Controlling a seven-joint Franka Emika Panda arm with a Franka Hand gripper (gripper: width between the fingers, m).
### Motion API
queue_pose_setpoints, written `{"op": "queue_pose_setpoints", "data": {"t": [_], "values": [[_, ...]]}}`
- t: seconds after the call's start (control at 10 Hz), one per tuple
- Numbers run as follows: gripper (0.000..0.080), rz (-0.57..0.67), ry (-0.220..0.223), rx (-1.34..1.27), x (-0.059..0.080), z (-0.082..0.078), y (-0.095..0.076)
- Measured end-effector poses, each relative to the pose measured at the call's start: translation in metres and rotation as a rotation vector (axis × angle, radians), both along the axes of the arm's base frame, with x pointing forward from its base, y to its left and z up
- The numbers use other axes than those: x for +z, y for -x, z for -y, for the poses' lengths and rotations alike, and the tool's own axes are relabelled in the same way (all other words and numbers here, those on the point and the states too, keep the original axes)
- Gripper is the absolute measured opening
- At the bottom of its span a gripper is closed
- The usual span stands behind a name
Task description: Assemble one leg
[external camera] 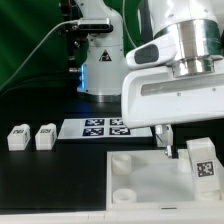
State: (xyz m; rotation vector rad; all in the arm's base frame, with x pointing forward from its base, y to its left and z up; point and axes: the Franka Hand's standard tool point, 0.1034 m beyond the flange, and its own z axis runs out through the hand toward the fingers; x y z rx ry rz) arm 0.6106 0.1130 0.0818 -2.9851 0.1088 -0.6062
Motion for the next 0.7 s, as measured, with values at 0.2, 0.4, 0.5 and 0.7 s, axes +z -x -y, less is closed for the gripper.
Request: {"op": "queue_pose_setpoints", "data": {"t": [0.2,0.4,0.5,0.7], "values": [[0.0649,-0.146,-0.025,0.002,0.008,0.003,-0.008],[0.0649,-0.340,-0.048,0.018,0.007,0.003,-0.003],[0.0649,-0.440,-0.056,0.027,0.006,0.005,-0.003],[0.0649,-0.419,-0.057,0.019,0.006,0.008,-0.014]]}}
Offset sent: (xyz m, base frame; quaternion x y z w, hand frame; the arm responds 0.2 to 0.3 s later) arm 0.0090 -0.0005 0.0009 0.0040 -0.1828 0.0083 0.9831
